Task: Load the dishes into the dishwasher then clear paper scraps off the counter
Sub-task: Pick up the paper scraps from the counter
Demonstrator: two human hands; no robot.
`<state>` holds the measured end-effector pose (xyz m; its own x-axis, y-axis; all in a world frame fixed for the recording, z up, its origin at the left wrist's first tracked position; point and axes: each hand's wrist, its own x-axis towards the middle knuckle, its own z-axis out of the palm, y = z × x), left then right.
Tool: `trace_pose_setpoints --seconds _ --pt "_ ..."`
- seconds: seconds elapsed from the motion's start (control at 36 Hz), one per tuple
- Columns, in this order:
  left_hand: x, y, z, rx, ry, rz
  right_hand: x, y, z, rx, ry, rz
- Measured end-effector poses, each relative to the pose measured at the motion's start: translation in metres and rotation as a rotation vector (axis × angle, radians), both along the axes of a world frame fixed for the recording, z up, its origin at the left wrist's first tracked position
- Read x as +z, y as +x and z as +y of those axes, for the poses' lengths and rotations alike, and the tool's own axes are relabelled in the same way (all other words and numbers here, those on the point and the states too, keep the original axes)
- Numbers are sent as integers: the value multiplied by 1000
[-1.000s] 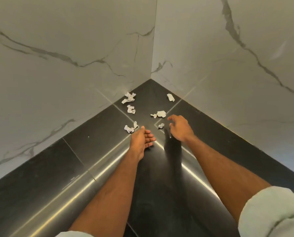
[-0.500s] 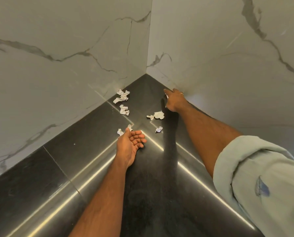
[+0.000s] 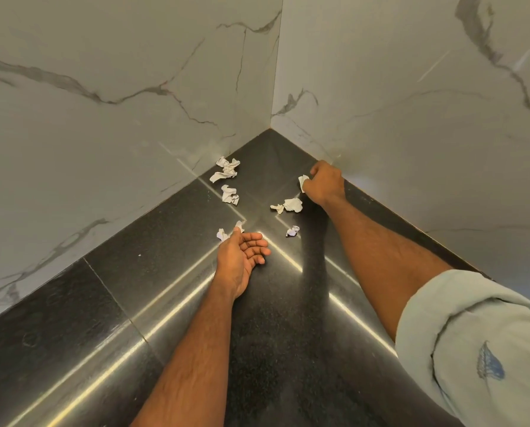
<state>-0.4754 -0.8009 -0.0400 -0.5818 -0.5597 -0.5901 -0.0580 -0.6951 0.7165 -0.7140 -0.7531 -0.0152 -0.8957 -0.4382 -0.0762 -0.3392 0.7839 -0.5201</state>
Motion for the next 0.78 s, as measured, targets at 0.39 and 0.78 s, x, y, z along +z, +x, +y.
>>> trace_pose_setpoints --seconds 0.39,0.78 --pt "-5 2 -2 -12 0 29 9 7 10 128 -313 -334" --pt "-4 2 -1 -10 -4 21 8 26 21 285 -89 -178"
